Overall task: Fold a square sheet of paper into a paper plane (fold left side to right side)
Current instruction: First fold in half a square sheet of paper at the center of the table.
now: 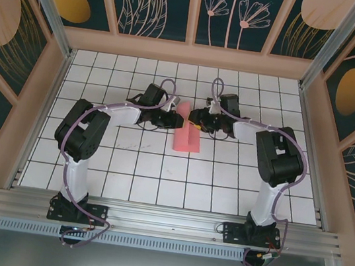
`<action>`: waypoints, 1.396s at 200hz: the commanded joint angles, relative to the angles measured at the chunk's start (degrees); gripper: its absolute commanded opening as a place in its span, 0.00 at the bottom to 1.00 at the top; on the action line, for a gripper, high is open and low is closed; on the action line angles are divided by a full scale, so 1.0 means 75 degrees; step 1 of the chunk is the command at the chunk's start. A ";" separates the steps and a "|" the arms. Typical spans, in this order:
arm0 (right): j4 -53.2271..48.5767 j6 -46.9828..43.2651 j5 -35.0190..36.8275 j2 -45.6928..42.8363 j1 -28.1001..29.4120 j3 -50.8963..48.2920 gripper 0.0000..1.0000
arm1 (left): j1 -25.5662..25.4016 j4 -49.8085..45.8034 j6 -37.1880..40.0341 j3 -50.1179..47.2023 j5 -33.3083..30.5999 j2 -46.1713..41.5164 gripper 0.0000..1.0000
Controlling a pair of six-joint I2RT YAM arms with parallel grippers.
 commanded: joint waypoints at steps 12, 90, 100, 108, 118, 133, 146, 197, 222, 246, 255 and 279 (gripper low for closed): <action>-0.0359 -0.0236 0.0086 0.0138 0.0056 0.0387 0.14 | -0.0013 -0.0170 0.0136 0.0121 -0.0188 -0.0145 0.32; -0.1837 -0.0977 0.1771 0.0160 0.0052 0.0705 0.00 | -0.0015 -0.0896 0.0134 -0.0291 -0.1839 -0.1103 0.53; -0.1989 -0.1035 0.2032 0.0152 0.0056 0.0711 0.00 | -0.0010 -0.0982 0.0130 -0.0235 -0.1917 -0.0969 0.54; -0.2041 -0.1083 0.2109 0.0152 0.0048 0.0710 0.00 | -0.0015 -0.0981 0.0121 -0.0180 -0.1832 -0.0820 0.55; -0.2108 -0.1101 0.2131 0.0192 0.0050 0.0728 0.00 | -0.0024 -0.0963 0.0086 -0.0117 -0.1799 -0.0660 0.57; -0.2220 -0.1133 0.2212 0.0233 0.0054 0.0758 0.00 | -0.0039 -0.0954 0.0037 0.0010 -0.1824 -0.0456 0.59; -0.2237 -0.1139 0.2271 0.0226 0.0052 0.0726 0.00 | -0.0066 -0.0892 -0.0026 0.0115 -0.1754 -0.0291 0.60; -0.2345 -0.1239 0.2363 0.0270 0.0075 0.0734 0.00 | -0.0243 -0.0833 -0.0135 0.0589 -0.1560 0.0323 0.61; -0.2352 -0.1259 0.2367 0.0281 0.0076 0.0734 0.00 | -0.0310 -0.0910 -0.0148 0.0806 -0.1592 0.0597 0.59; -0.2377 -0.1297 0.2374 0.0285 0.0087 0.0748 0.00 | -0.0381 -0.1276 -0.0026 0.1008 -0.1969 0.0817 0.56; -0.2374 -0.1298 0.2400 0.0271 0.0088 0.0746 0.00 | -0.0389 -0.1393 0.0014 0.1040 -0.2091 0.0866 0.55; -0.2366 -0.1320 0.2389 0.0289 0.0097 0.0748 0.00 | -0.0413 -0.1438 0.0017 0.1005 -0.2145 0.0975 0.54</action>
